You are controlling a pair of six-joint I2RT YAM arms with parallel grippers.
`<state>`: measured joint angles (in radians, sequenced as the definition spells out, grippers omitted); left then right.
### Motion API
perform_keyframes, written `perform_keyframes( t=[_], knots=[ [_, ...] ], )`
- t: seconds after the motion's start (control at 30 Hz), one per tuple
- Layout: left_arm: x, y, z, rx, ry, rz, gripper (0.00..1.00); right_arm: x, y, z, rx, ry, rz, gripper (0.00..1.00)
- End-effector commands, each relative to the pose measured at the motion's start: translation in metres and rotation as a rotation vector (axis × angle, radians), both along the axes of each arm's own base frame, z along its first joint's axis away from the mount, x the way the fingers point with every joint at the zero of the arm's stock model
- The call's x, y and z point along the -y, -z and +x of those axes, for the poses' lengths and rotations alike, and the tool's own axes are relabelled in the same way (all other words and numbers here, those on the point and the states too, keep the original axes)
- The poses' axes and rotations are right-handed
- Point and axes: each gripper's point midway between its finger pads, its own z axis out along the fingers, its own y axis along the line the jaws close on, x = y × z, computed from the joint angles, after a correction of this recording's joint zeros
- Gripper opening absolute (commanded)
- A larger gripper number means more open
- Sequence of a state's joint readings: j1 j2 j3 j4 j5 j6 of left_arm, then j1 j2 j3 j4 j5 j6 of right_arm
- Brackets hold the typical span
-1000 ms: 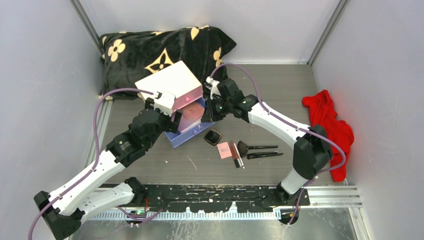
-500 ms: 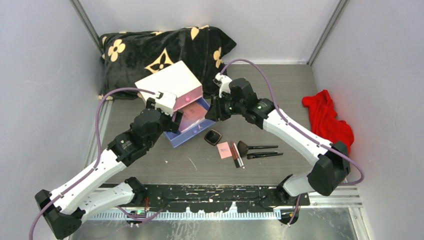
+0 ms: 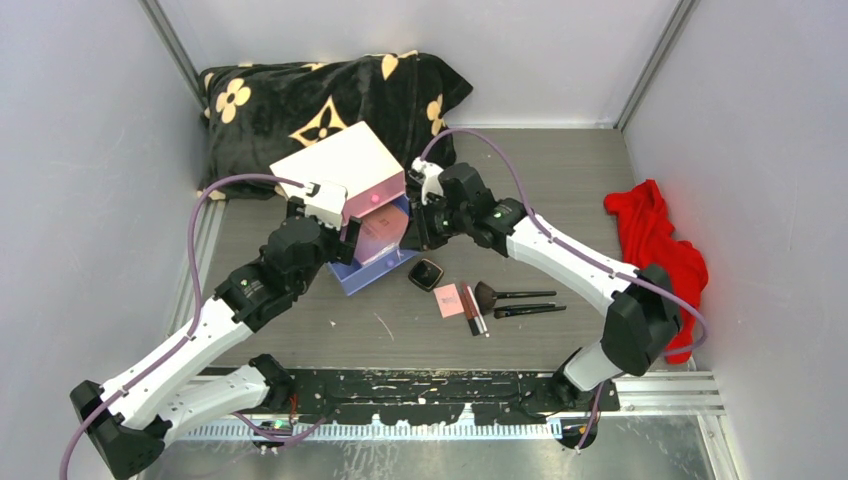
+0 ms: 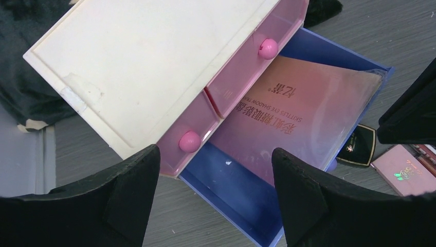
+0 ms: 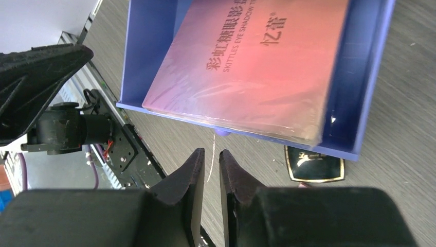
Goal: Organize the makeup
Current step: Pick up the makeup from the drawer.
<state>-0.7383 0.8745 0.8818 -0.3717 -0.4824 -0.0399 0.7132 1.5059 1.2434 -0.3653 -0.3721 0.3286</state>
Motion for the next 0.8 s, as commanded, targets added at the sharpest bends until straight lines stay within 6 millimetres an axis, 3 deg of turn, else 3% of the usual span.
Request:
perform_keyframes(
  t=[0.0, 0.33, 0.63, 0.77],
  knots=[
    [-0.004, -0.014, 0.002, 0.031, -0.033, -0.052, 0.79, -0.023, -0.027, 0.001, 0.052, -0.043, 0.081, 0.23],
    [-0.004, -0.014, 0.001, 0.032, -0.032, -0.060, 0.79, -0.032, -0.010, 0.002, 0.019, -0.055, 0.077, 0.23],
    [-0.004, -0.010, 0.001, 0.024, -0.031, -0.057, 0.79, -0.040, -0.021, 0.004, 0.037, -0.077, 0.107, 0.22],
    [-0.004, -0.011, 0.001, 0.025, -0.030, -0.061, 0.79, -0.043, -0.016, 0.009, 0.031, -0.071, 0.098, 0.22]
  ],
)
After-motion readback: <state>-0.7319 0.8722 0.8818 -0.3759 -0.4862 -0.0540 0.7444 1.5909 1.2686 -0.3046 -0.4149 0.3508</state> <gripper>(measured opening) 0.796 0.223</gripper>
